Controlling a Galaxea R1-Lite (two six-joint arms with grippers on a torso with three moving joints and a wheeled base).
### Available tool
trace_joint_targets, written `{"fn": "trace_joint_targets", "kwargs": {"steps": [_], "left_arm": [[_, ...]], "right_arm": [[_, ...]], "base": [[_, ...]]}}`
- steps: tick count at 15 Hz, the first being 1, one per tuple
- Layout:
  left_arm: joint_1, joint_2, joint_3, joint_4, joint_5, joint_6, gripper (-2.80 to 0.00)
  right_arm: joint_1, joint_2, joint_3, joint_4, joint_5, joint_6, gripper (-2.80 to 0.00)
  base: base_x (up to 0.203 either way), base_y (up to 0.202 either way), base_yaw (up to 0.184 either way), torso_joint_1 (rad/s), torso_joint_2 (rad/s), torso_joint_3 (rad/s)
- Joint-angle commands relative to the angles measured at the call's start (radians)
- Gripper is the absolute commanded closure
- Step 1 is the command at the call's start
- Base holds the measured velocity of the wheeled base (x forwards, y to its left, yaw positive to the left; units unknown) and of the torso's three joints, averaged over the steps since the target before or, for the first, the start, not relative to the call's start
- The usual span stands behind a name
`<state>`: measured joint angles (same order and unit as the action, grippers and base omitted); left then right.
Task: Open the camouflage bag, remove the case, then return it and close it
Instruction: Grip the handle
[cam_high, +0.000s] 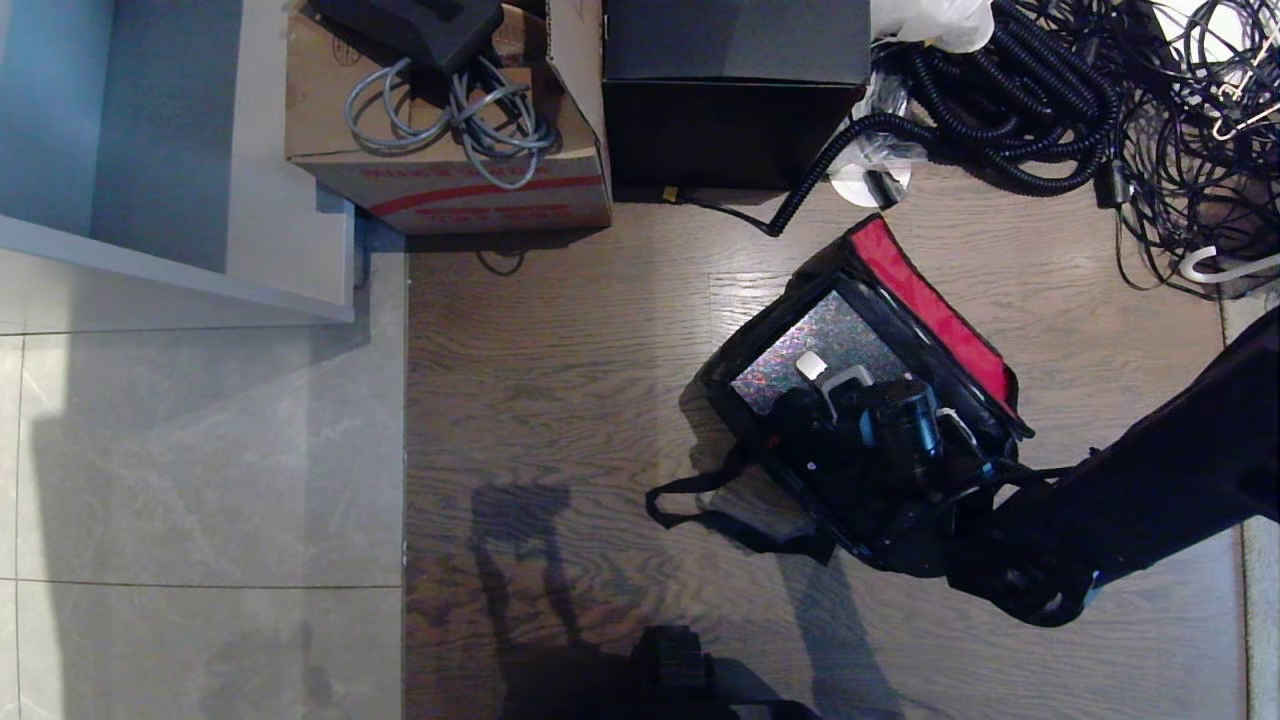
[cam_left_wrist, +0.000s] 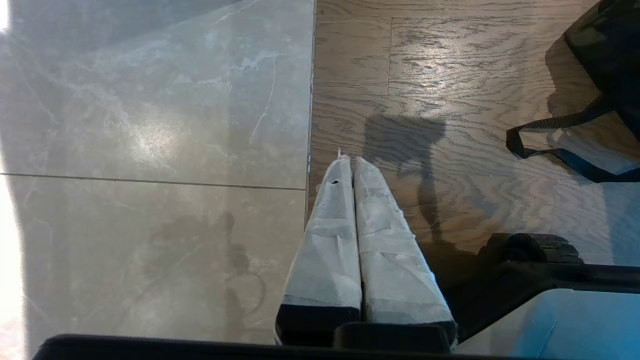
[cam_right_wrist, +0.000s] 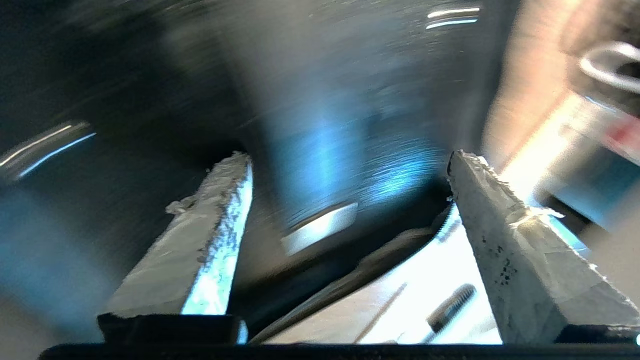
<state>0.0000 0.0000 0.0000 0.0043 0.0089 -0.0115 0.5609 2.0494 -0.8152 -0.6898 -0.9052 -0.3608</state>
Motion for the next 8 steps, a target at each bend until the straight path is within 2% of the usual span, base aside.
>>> {"fn": "trace_joint_targets", "kwargs": {"steps": [1, 5, 8], "left_arm": [[0.000, -0.002, 0.000, 0.000, 0.000, -0.001, 0.00], [0.000, -0.001, 0.000, 0.000, 0.000, -0.001, 0.00], [0.000, 0.000, 0.000, 0.000, 0.000, -0.001, 0.00]], "right_arm": [[0.061, -0.110, 0.075, -0.036, 0.064, -0.001, -2.80], [0.088, -0.200, 0.175, -0.170, 0.279, -0.004, -2.80], [0.088, -0.206, 0.174, -0.186, 0.293, -0.006, -2.80]], "base": [[0.000, 0.000, 0.000, 0.000, 0.00, 0.000], [0.000, 0.000, 0.000, 0.000, 0.00, 0.000], [0.000, 0.000, 0.000, 0.000, 0.00, 0.000]]}}
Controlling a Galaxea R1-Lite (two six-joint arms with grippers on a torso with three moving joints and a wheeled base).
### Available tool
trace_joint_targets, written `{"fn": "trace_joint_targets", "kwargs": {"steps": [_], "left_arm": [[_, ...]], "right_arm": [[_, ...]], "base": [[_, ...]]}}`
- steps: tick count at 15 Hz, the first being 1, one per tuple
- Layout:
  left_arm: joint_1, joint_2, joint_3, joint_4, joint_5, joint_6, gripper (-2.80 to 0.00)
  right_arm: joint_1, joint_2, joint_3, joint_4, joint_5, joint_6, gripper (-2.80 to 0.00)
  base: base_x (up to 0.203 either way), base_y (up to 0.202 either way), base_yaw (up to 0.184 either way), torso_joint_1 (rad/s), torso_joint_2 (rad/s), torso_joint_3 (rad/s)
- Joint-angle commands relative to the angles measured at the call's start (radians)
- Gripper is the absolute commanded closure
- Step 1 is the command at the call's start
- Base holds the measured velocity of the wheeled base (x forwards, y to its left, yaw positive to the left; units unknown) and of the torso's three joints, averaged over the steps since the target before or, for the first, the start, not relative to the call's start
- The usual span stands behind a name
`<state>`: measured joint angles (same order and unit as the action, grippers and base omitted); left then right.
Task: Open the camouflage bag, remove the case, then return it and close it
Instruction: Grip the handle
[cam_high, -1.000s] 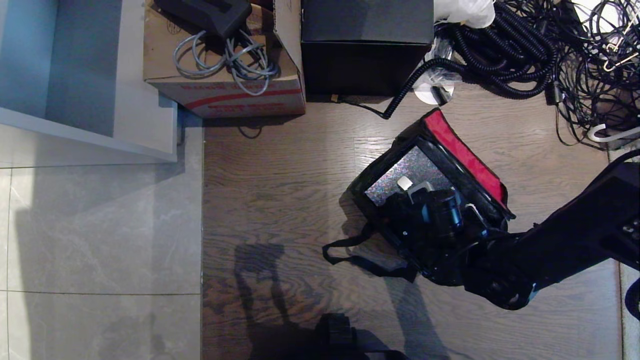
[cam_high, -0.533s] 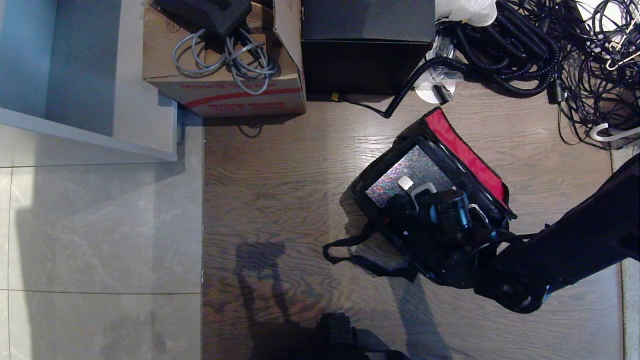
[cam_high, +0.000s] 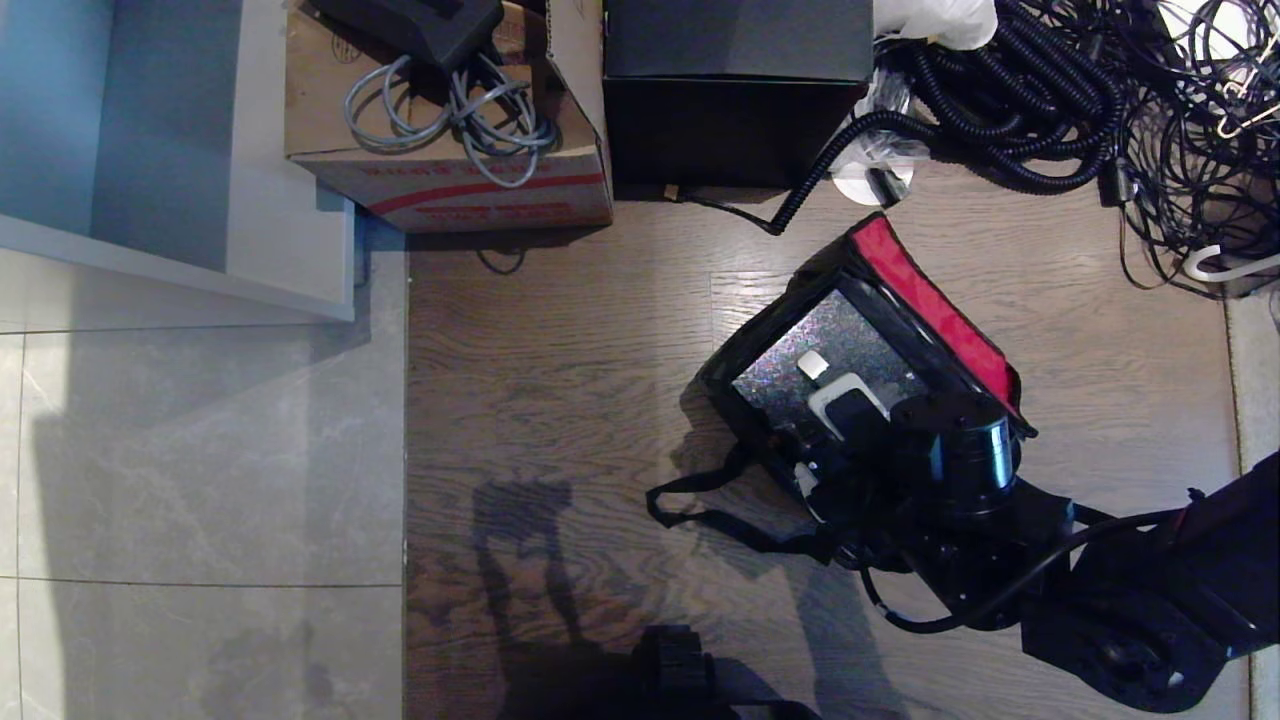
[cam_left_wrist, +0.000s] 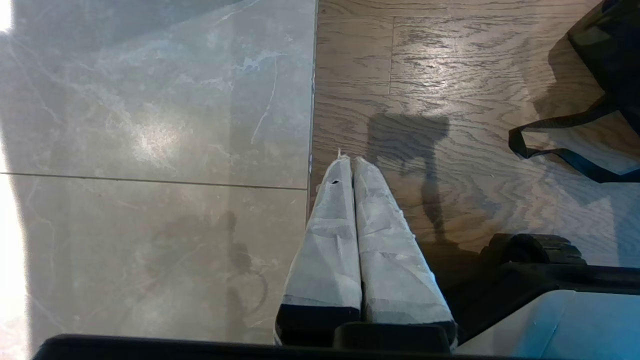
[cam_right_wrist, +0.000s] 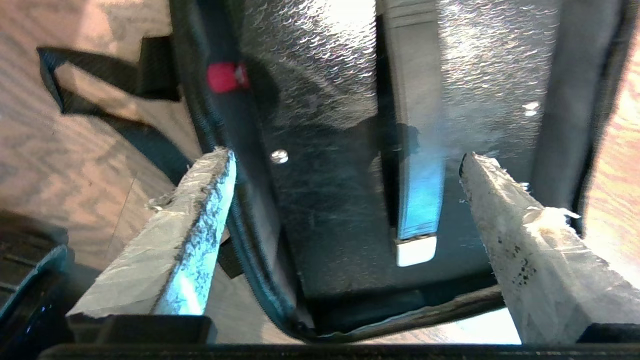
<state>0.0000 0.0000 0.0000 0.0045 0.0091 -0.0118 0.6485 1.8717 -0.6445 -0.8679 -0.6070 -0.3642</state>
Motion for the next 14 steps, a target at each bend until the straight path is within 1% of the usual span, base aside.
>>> {"fn": "trace_joint_targets", "kwargs": {"steps": [1, 11, 14], "left_arm": [[0.000, 0.000, 0.000, 0.000, 0.000, 0.000, 0.00], [0.000, 0.000, 0.000, 0.000, 0.000, 0.000, 0.00], [0.000, 0.000, 0.000, 0.000, 0.000, 0.000, 0.00]], "right_arm": [[0.000, -0.026, 0.002, -0.007, -0.005, -0.002, -2.80], [0.000, -0.019, 0.000, -0.006, -0.008, 0.001, -2.80], [0.000, -0.017, 0.003, -0.006, -0.010, 0.004, -2.80]], "base": [[0.000, 0.000, 0.000, 0.000, 0.00, 0.000], [0.000, 0.000, 0.000, 0.000, 0.00, 0.000], [-0.093, 0.000, 0.003, 0.005, 0.00, 0.003]]}}
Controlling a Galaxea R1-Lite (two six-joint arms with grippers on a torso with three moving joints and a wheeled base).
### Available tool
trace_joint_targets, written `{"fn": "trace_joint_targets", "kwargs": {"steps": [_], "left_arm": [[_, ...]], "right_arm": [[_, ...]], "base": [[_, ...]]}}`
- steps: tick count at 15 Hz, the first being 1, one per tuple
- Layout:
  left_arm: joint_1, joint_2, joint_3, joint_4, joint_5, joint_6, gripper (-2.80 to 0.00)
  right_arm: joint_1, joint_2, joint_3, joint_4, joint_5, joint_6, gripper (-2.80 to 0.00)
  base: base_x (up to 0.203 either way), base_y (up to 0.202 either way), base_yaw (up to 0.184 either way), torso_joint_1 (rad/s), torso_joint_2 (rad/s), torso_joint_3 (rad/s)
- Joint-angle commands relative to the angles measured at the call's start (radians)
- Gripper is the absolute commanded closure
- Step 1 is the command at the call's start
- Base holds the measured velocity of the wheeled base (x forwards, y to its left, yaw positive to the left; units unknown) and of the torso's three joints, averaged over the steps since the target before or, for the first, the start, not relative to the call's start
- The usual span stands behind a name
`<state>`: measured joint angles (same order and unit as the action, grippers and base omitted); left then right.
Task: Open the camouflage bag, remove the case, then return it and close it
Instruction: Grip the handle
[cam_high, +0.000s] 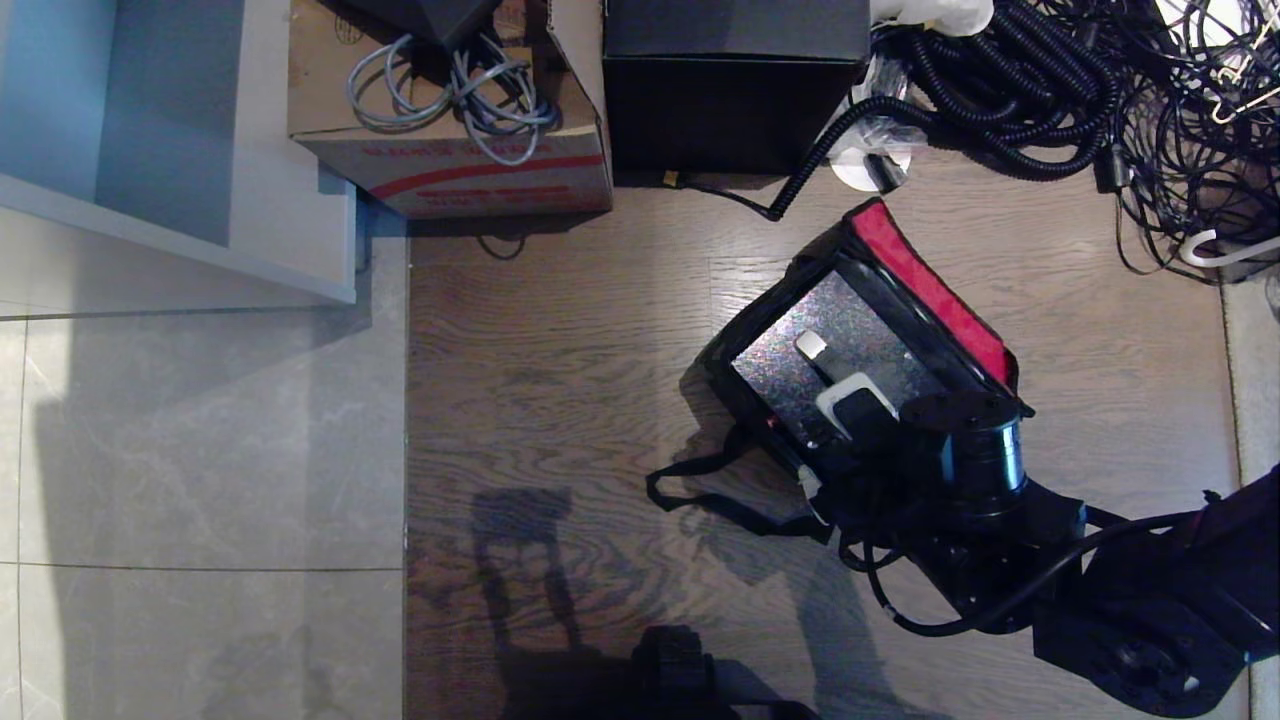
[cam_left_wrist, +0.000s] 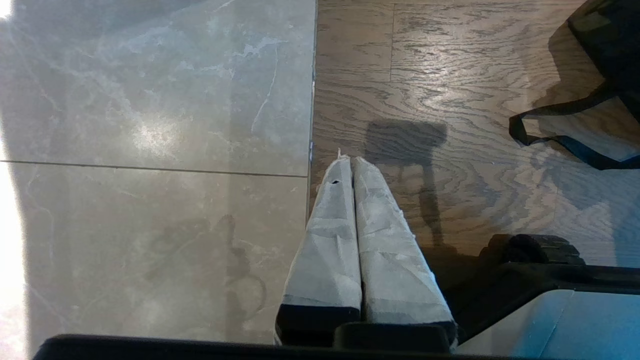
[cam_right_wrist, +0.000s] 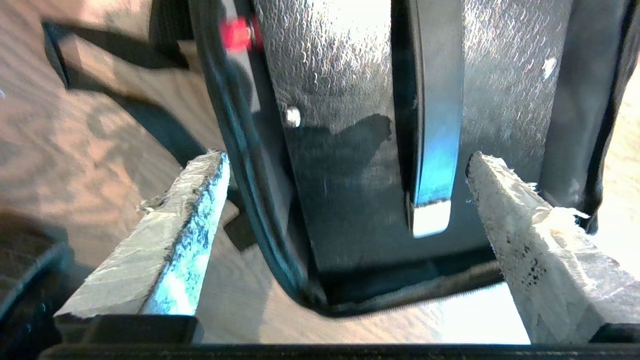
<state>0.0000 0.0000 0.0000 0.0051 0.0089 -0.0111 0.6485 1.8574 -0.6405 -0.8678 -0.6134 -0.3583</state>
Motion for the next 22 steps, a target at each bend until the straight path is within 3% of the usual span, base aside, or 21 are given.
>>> {"fn": "trace_joint_targets", "kwargs": {"steps": [1, 18, 22], "left_arm": [[0.000, 0.000, 0.000, -0.001, 0.000, 0.000, 0.00], [0.000, 0.000, 0.000, -0.001, 0.000, 0.000, 0.00], [0.000, 0.000, 0.000, -0.001, 0.000, -0.001, 0.00]], "right_arm": [[0.000, -0.004, 0.000, -0.007, -0.003, -0.002, -2.80], [0.000, 0.005, -0.007, -0.013, -0.008, -0.010, -2.80], [-0.004, 0.012, -0.029, -0.011, -0.039, -0.058, -2.80]], "base": [[0.000, 0.000, 0.000, 0.000, 0.00, 0.000], [-0.032, 0.000, 0.000, 0.001, 0.00, 0.001], [0.000, 0.000, 0.000, 0.000, 0.00, 0.000]]}}
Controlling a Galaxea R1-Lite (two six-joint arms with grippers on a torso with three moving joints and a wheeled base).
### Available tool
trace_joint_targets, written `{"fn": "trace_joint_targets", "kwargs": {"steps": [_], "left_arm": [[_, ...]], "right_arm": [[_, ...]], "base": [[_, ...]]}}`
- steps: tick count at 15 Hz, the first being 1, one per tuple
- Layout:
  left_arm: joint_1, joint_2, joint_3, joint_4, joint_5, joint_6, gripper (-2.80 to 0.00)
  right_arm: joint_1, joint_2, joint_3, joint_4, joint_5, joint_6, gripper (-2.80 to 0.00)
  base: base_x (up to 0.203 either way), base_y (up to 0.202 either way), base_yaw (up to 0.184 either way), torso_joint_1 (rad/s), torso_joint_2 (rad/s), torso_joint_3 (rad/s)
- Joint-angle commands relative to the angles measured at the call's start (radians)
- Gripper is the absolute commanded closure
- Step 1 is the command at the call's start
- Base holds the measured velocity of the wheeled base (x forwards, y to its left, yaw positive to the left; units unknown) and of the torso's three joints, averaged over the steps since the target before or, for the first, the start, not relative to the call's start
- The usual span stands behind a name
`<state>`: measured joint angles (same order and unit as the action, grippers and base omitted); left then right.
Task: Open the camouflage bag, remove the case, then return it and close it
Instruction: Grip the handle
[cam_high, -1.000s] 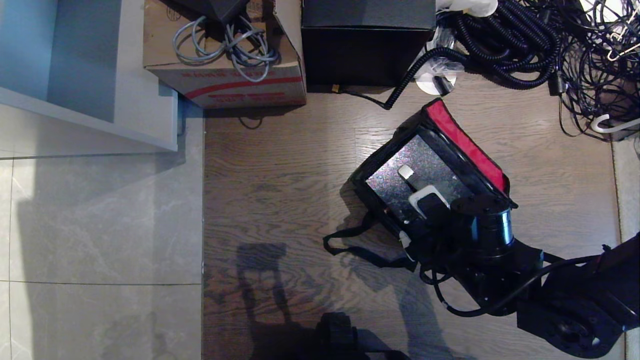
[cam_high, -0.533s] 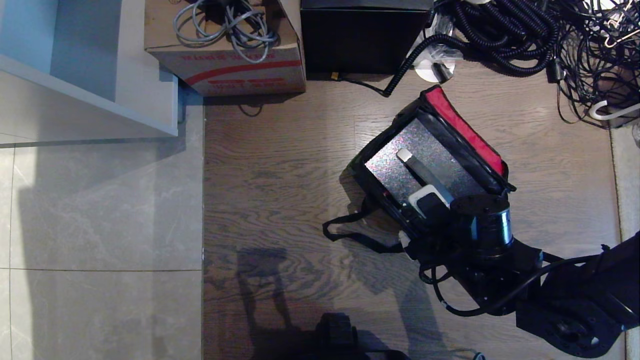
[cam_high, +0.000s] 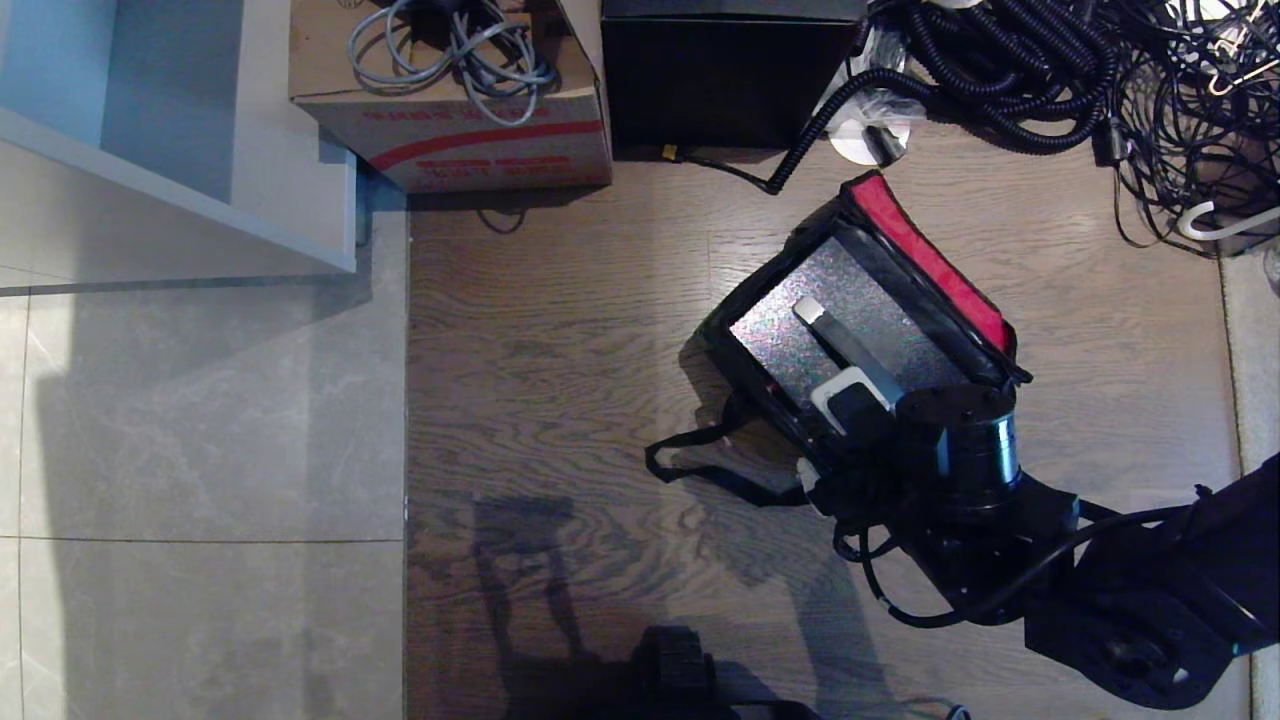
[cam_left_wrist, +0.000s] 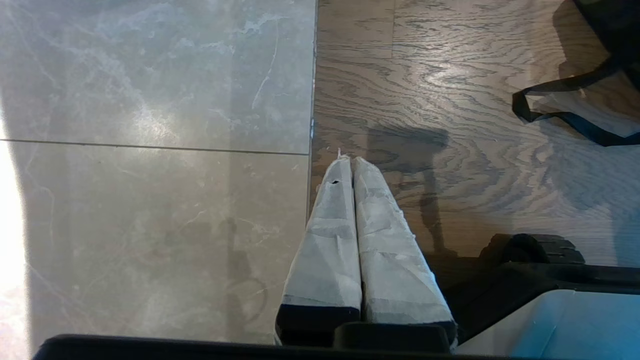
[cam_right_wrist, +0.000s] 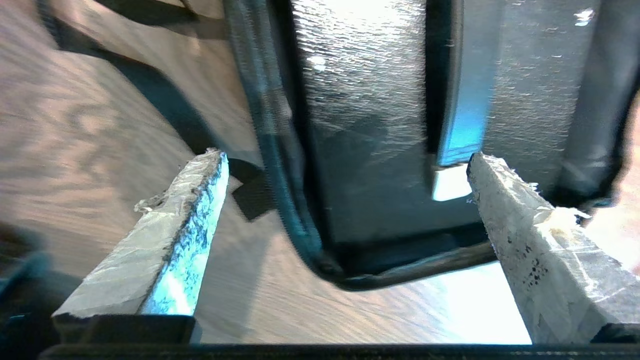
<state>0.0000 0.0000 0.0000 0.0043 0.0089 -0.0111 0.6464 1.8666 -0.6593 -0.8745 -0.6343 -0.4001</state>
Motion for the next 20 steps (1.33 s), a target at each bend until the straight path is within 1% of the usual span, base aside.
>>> {"fn": "trace_joint_targets", "kwargs": {"steps": [1, 2, 3, 4, 5, 6, 7, 8, 11, 14, 17, 18, 20], "left_arm": [[0.000, 0.000, 0.000, 0.000, 0.000, -0.001, 0.00], [0.000, 0.000, 0.000, 0.000, 0.000, -0.001, 0.00], [0.000, 0.000, 0.000, 0.000, 0.000, -0.001, 0.00], [0.000, 0.000, 0.000, 0.000, 0.000, 0.000, 0.00], [0.000, 0.000, 0.000, 0.000, 0.000, -0.001, 0.00], [0.000, 0.000, 0.000, 0.000, 0.000, 0.000, 0.00], [0.000, 0.000, 0.000, 0.000, 0.000, 0.000, 0.00], [0.000, 0.000, 0.000, 0.000, 0.000, -0.001, 0.00], [0.000, 0.000, 0.000, -0.001, 0.000, -0.001, 0.00], [0.000, 0.000, 0.000, 0.000, 0.000, 0.000, 0.00], [0.000, 0.000, 0.000, 0.000, 0.000, 0.000, 0.00], [0.000, 0.000, 0.000, 0.000, 0.000, -0.001, 0.00], [0.000, 0.000, 0.000, 0.000, 0.000, 0.000, 0.00]], "right_arm": [[-0.003, 0.009, -0.021, -0.008, -0.044, -0.037, -2.80], [-0.011, 0.040, -0.032, -0.030, -0.073, -0.066, -2.80], [-0.022, 0.075, -0.045, -0.079, -0.112, -0.102, -2.80], [-0.029, 0.102, -0.059, -0.162, -0.160, -0.179, -2.80], [-0.034, 0.112, -0.082, -0.202, -0.190, -0.224, -2.80], [-0.035, 0.123, -0.104, -0.216, -0.217, -0.236, -2.80], [-0.037, 0.143, -0.137, -0.220, -0.264, -0.239, -2.80], [-0.042, 0.152, -0.165, -0.221, -0.288, -0.239, -2.80], [-0.083, 0.167, -0.207, -0.221, -0.304, -0.257, -2.80], [-0.095, 0.198, -0.230, -0.224, -0.333, -0.269, -2.80], [-0.116, 0.223, -0.268, -0.235, -0.334, -0.289, -2.80], [-0.119, 0.227, -0.280, -0.248, -0.333, -0.301, -2.80], [-0.129, 0.226, -0.287, -0.280, -0.329, -0.352, -2.80]], "base": [[0.000, 0.000, 0.000, 0.000, 0.00, 0.000], [0.000, 0.000, 0.000, 0.000, 0.00, 0.000], [0.000, 0.000, 0.000, 0.000, 0.00, 0.000], [0.000, 0.000, 0.000, 0.000, 0.00, 0.000], [0.000, 0.000, 0.000, 0.000, 0.00, 0.000], [0.000, 0.000, 0.000, 0.000, 0.00, 0.000], [0.000, 0.000, 0.000, 0.000, 0.00, 0.000], [0.000, 0.000, 0.000, 0.000, 0.00, 0.000], [0.000, 0.000, 0.000, 0.000, 0.00, 0.000], [0.000, 0.000, 0.000, 0.000, 0.00, 0.000], [0.000, 0.000, 0.000, 0.000, 0.00, 0.000], [0.000, 0.000, 0.000, 0.000, 0.00, 0.000], [0.000, 0.000, 0.000, 0.000, 0.00, 0.000]]}}
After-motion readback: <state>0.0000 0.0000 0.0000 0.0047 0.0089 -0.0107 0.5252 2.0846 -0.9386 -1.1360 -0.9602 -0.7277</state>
